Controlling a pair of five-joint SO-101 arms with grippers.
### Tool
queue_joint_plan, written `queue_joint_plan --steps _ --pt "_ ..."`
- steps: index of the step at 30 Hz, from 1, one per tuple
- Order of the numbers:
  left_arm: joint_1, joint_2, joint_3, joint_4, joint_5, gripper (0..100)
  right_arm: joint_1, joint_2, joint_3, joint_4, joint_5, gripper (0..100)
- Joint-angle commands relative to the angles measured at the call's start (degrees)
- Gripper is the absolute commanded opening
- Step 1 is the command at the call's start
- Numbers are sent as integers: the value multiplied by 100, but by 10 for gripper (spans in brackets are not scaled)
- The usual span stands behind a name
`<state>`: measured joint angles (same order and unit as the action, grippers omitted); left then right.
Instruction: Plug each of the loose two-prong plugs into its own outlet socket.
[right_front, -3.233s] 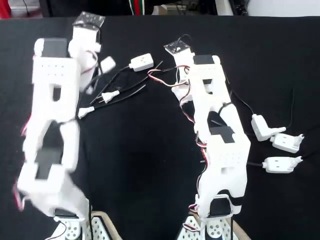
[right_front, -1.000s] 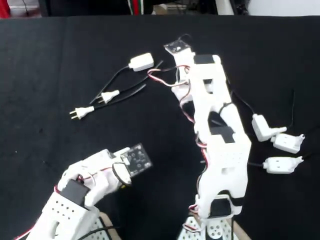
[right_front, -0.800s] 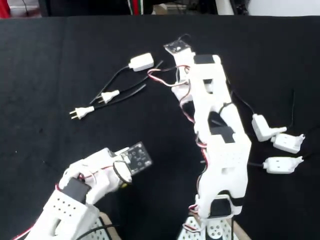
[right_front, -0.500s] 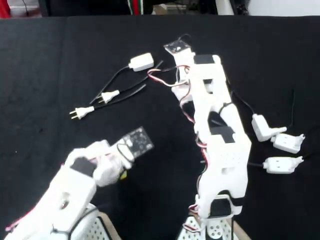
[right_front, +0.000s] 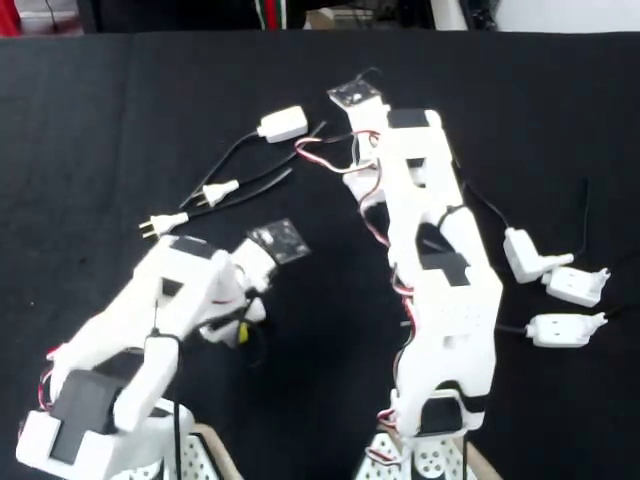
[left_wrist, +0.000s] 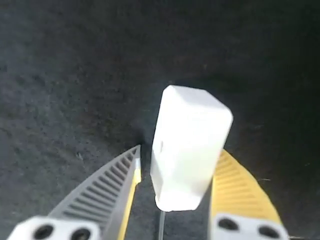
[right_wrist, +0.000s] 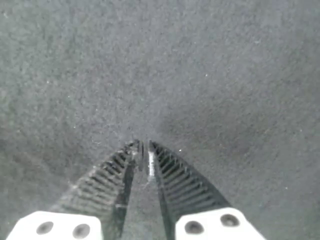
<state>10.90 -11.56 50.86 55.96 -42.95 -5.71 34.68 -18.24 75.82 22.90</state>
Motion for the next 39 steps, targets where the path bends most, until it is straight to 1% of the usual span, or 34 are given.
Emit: queue_joint_plan --steps 1,3,4,5,7,10,14,16,18,19,21,25,27,30,35,37,39 --pt "-286 62 -277 18 -211 180 88 -22 -119 -18 -9 13" --pt "-259 53 -330 176 -202 99 88 -22 -119 -18 -9 13" --pt "-251 53 -444 343 -193 47 88 -22 -119 -18 -9 13" --pt "-224 53 -576 571 -176 20 88 -22 -119 -18 -9 13" --pt "-163 26 -804 1011 -123 45 88 -22 -119 -18 -9 13" --pt "-84 -308 -945 1336 -105 32 88 -22 -119 -18 -9 13" --pt "13 -958 -637 1134 -105 30 88 -22 -119 -18 -9 13" --pt "171 -1152 -268 809 -97 33 88 -22 -119 -18 -9 13" --pt "277 -1187 66 299 123 35 88 -22 -119 -18 -9 13" --pt "286 -1152 198 35 246 48 88 -22 -119 -18 -9 13" --pt "215 -1081 303 -281 396 105 88 -22 -119 -18 -9 13" --pt "-4 -1002 189 -352 387 263 88 -22 -119 -18 -9 13" --pt "-154 -1011 75 -325 387 320 88 -22 -119 -18 -9 13" --pt "-391 -1011 -198 -229 404 332 88 -22 -119 -18 -9 13" --pt "-409 -1029 -655 369 422 332 88 -22 -119 -18 -9 13" --pt "-286 -1178 -796 642 501 332 88 -22 -119 -18 -9 13" --pt "31 -1530 -822 888 809 332 88 -22 -119 -18 -9 13"
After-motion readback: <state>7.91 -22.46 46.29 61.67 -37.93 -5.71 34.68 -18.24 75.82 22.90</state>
